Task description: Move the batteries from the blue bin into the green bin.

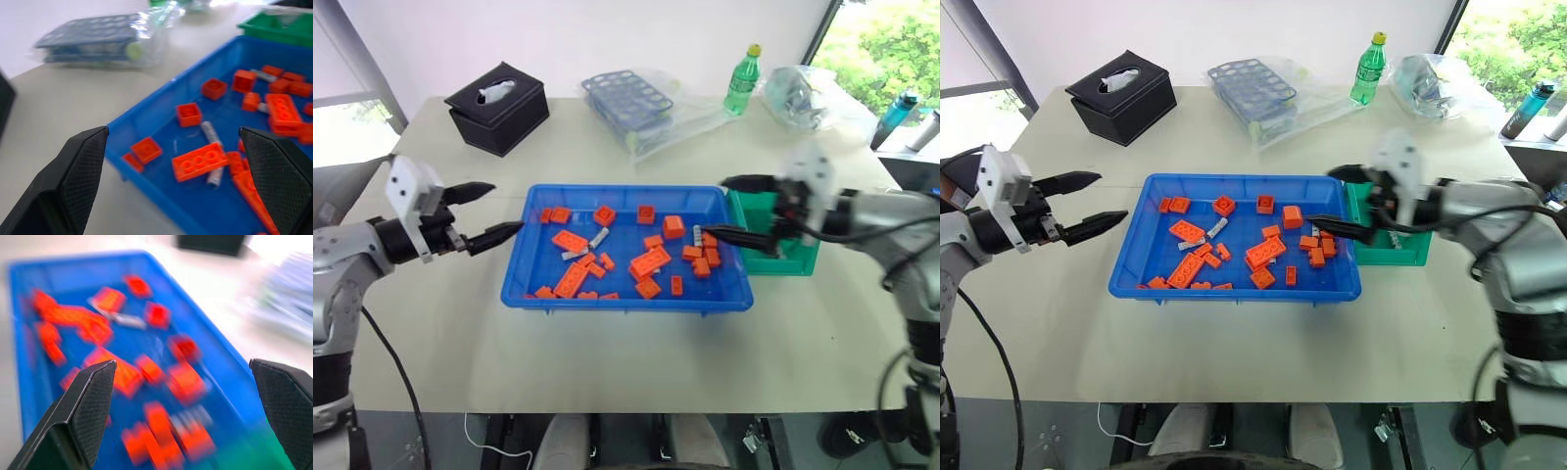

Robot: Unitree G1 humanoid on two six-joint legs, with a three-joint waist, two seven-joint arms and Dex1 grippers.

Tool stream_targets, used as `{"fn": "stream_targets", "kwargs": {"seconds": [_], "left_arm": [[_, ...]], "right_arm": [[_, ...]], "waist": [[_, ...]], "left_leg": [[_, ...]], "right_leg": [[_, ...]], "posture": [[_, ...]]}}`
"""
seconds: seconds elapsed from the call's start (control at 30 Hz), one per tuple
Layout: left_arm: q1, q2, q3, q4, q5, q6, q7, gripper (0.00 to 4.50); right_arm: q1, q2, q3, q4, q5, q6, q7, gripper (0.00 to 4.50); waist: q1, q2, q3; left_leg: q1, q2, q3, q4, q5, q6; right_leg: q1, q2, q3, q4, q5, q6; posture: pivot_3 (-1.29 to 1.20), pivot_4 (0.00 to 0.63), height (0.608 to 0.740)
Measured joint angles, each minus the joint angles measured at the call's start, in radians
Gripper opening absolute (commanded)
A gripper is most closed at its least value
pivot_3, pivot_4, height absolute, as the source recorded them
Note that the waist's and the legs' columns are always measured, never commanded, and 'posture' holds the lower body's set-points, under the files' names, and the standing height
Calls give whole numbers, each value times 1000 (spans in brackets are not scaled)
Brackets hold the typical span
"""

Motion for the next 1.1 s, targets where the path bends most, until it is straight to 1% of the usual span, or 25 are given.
{"fn": "stream_targets", "kwargs": {"seconds": [0.07, 0.1, 0.17, 0.23, 0.3, 0.37, 0.43, 0.63, 0.73, 0.8, 1.0, 1.03, 1.1], "left_arm": [[4, 29, -11, -30, -9, 7, -46, 4459], [13, 57, -9, -39, -17, 9, -76, 4459], [13, 85, -5, -43, -26, 11, -106, 4459], [15, 96, 0, -44, -31, 12, -122, 4459], [21, 96, 7, -41, -45, 22, -131, 4459], [32, 101, 14, -42, -47, 25, -142, 4459], [55, 110, 21, -42, -46, 22, -149, 4459], [74, 112, 43, -42, -47, 26, -141, 4459], [81, 111, 44, -46, -47, 26, -129, 4459], [87, 107, 45, -52, -47, 28, -118, 4459], [87, 102, 45, -66, -47, 30, -95, 4459], [87, 102, 45, -66, -47, 30, -93, 4492], [87, 102, 45, -67, -47, 30, -87, 4500]], "right_arm": [[-85, 88, 97, 8, -5, 57, -23, 4493], [-140, 165, 159, 37, -30, 82, -55, 4493], [-212, 278, 237, 102, -78, 106, -114, 4493], [-239, 353, 289, 149, -111, 117, -152, 4493], [-263, 453, 323, 221, -145, 133, -208, 4493], [-276, 539, 361, 271, -178, 139, -251, 4493], [-281, 597, 398, 313, -209, 131, -279, 4493], [-307, 694, 437, 488, -301, 70, -333, 4493], [-331, 738, 427, 586, -329, 35, -355, 4493], [-340, 761, 406, 638, -335, 26, -363, 4493], [-358, 784, 356, 754, -350, -8, -369, 4493], [-358, 784, 352, 766, -353, -9, -369, 4253], [-358, 787, 341, 790, -361, -12, -368, 3632]], "waist": [[1, 0, 0], [1, 0, 0], [0, 0, 0], [5, 0, 0], [5, 0, 0], [1, 0, 0], [-1, -1, 0], [-2, -1, 0], [-8, -1, 0], [-16, -1, 0], [-27, -1, 0], [-28, -1, 0], [-28, -1, 0]], "left_leg": [[-1, 0, 0, 0, 1, -2], [-3, 0, 0, 0, 2, -3], [-8, -1, 1, 0, 2, -4], [-14, -1, 1, 2, 4, -7], [-17, -2, 1, 3, 4, -7], [-17, -3, 1, 3, 4, -6], [-17, -4, 1, 3, 4, -6], [-17, -5, 1, 4, 4, -6], [-16, -5, 1, 4, 4, -6], [-16, -6, 0, 4, 4, -6], [-16, -7, 0, 4, 4, -6], [-16, -7, 0, 4, 5, -6], [-16, -7, 0, 4, 5, -6]], "right_leg": [[-2, 0, 0, 1, 0, 0], [-6, 0, 0, 4, 1, -2], [-13, -1, 0, 8, 2, -3], [-19, -1, 0, 11, 2, -3], [-22, -1, 0, 12, 2, -4], [-22, -1, 0, 13, 2, -4], [-23, -1, 0, 14, 2, -4], [-23, -2, 0, 16, 2, -4], [-24, -2, 0, 19, 2, -4], [-25, -3, 0, 25, 2, -4], [-26, -3, 0, 26, 2, -4], [-26, -3, 0, 26, 2, -4], [-26, -3, 0, 26, 2, -4]], "posture": [[0, 150, 733], [0, 150, 733], [0, 150, 733], [0, 150, 733], [0, 150, 733], [0, 150, 733], [0, 150, 733], [0, 150, 733], [0, 150, 733], [0, 150, 733], [0, 150, 733], [0, 150, 733], [0, 150, 733]]}}
